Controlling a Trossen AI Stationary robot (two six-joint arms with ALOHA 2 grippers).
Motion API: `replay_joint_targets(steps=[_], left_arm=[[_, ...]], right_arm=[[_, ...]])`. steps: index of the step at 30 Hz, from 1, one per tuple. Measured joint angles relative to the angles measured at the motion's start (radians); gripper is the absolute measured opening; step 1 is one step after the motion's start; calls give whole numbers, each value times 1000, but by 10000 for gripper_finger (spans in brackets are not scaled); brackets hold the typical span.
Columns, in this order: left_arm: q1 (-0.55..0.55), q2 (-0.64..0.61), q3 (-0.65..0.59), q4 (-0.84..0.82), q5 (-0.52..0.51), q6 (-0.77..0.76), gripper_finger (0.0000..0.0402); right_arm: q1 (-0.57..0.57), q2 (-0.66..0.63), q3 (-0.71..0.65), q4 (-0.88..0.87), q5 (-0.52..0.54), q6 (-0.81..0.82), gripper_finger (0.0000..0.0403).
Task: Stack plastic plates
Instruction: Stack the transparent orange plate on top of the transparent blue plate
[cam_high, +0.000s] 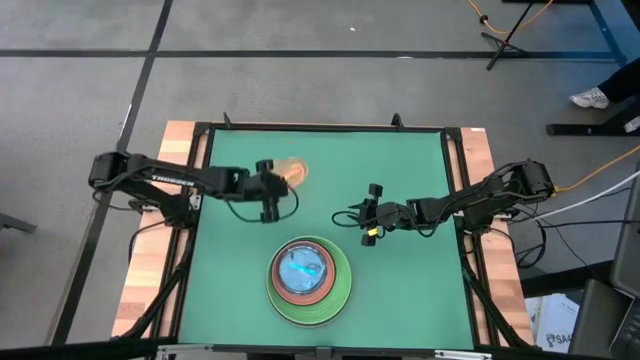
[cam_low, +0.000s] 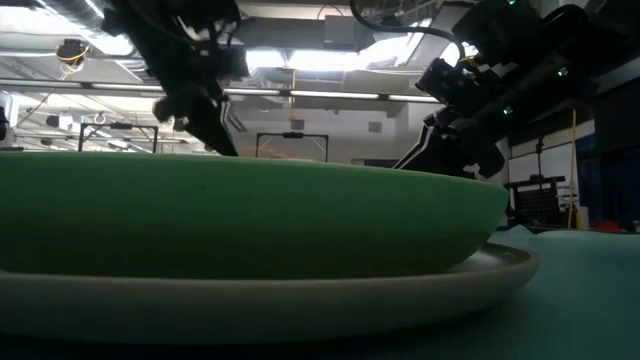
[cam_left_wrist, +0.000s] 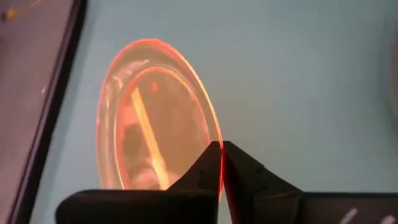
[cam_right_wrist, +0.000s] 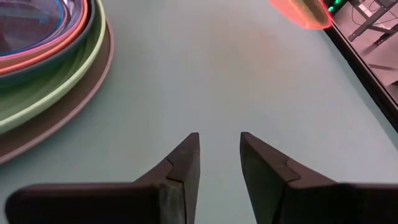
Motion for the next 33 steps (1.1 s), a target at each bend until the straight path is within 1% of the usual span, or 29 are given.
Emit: replay_joint_targets(steps=[2, 6, 9, 14, 19, 23, 29, 33], left_arm=[[-60, -1, 0, 20, 8, -19, 7], [-179, -1, 0, 87, 73, -52, 8], [-270, -1, 0, 156, 101, -71, 8], [-407, -1, 0, 268, 105, -105, 8], [-516, -1, 0, 317, 105, -181, 8], [-586, 9, 0, 319, 100, -204, 8], [-645, 55, 0, 342, 101, -211, 8], [-655, 103, 1, 354, 101, -212, 8]], right_arm=[[0, 0, 0, 0, 0, 8, 106], [2, 0, 0, 0, -5, 41, 106], [2, 0, 0, 4, -70, 56, 106], [2, 0, 0, 2, -137, 94, 106], [2, 0, 0, -4, -181, 131, 106], [19, 0, 0, -7, -205, 149, 106], [88, 0, 1, 6, -133, 99, 106], [100, 0, 1, 22, -112, 77, 106]])
